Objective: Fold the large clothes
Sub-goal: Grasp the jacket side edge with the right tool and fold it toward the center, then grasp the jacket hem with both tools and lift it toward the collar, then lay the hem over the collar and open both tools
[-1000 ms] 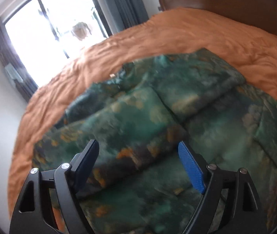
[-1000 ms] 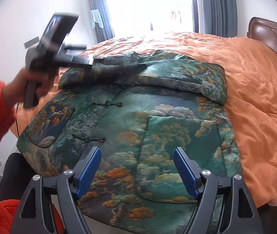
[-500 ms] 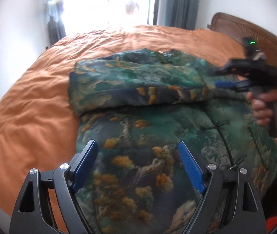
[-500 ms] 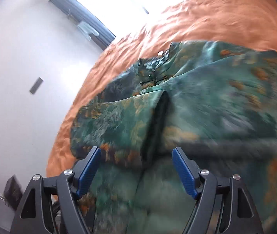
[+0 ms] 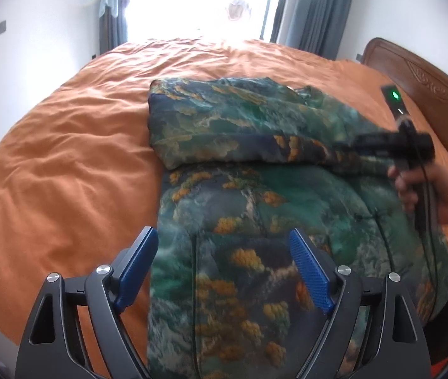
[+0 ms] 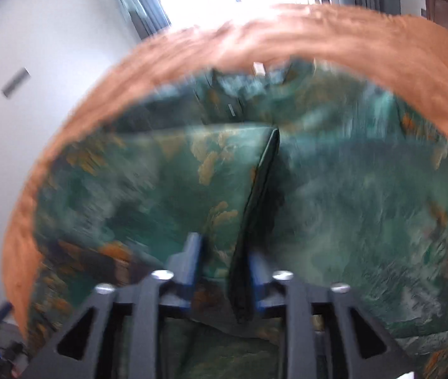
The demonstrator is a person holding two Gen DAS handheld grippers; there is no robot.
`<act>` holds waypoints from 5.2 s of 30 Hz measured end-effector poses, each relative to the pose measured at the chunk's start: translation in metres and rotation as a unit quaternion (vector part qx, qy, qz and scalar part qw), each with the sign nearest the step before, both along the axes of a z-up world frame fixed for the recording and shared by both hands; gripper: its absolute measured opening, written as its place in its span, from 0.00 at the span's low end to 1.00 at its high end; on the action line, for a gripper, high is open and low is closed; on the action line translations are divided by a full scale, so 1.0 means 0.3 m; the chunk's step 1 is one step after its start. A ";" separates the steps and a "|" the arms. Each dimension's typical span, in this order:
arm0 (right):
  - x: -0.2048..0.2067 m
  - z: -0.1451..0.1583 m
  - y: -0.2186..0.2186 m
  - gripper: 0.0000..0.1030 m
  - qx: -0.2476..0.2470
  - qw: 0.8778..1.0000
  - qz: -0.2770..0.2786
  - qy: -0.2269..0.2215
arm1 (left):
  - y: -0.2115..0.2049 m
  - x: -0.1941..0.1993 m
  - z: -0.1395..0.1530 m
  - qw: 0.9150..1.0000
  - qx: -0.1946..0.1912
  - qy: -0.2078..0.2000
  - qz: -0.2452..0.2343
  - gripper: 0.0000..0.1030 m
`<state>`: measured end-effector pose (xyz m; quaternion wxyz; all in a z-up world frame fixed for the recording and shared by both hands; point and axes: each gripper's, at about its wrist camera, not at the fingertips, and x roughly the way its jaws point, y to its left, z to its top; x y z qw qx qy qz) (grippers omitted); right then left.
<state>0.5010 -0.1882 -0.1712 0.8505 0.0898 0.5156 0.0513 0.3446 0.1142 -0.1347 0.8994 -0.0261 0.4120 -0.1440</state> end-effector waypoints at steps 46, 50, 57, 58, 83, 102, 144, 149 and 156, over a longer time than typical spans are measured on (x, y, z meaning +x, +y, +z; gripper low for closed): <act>-0.471 0.162 -0.103 0.73 -0.092 0.990 0.031 -0.107 | 0.101 -0.050 -0.047 0.999 0.024 0.038 0.021 0.91; -0.704 0.157 -0.217 0.73 -0.135 0.984 -0.001 -0.118 | 0.106 -0.153 -0.067 0.999 0.027 0.041 0.020 0.91; -0.959 0.176 -0.400 0.74 -0.148 0.980 -0.059 -0.115 | 0.137 -0.180 -0.089 0.998 -0.011 0.067 0.009 0.95; -0.981 0.173 -0.433 0.74 -0.134 0.983 -0.066 -0.110 | 0.142 -0.183 -0.106 0.997 -0.012 0.074 0.008 0.95; -1.085 0.102 -0.554 0.14 0.047 0.998 0.032 0.007 | 0.041 -0.256 -0.170 0.982 -0.029 0.181 -0.048 0.13; -1.176 0.455 -0.627 0.10 0.222 0.974 -0.004 -0.034 | 0.284 -0.363 0.250 0.961 -0.224 0.148 -0.061 0.12; -0.141 0.179 -0.735 0.88 0.080 0.995 -0.057 -0.030 | 0.270 0.641 0.066 0.951 -0.240 0.190 0.034 0.99; -0.060 0.151 -0.723 0.88 0.064 0.996 -0.057 -0.025 | 0.086 0.654 -0.142 0.971 -0.119 0.204 0.038 0.90; -0.066 0.197 -0.679 0.12 -0.005 0.995 -0.093 -0.047 | 0.012 0.616 0.021 0.989 -0.084 0.100 0.069 0.10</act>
